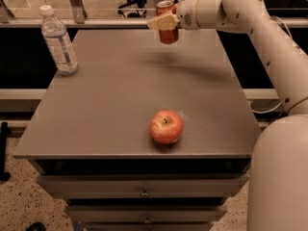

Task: Move coke can near blue plastic bottle

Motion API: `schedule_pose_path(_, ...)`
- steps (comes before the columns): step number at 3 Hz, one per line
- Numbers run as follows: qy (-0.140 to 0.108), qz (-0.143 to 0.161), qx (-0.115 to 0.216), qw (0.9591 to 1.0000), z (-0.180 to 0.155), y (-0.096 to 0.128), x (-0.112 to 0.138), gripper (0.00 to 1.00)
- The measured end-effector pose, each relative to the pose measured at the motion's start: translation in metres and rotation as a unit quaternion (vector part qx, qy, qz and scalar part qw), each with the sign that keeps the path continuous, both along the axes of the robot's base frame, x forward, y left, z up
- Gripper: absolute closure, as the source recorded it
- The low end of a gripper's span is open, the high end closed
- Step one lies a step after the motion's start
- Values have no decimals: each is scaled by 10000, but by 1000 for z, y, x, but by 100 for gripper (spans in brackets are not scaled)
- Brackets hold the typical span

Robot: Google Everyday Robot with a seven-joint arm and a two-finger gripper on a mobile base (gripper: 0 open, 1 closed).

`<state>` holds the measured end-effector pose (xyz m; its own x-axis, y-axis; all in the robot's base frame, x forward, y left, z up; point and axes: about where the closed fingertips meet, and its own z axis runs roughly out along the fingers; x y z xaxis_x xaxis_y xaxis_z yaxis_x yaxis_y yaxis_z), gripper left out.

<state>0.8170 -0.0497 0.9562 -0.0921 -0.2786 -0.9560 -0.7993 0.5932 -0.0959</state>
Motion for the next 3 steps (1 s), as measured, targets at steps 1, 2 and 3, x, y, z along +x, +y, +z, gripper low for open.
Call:
schedule_pose_path(1,133,95,-82,9998,-7,6,-2,100)
schedule_pose_path(2,101,465,-225,9986,-8,41,-22,100)
schedule_pose_path(3,109,834,-213,9962,-20,84,-51,100)
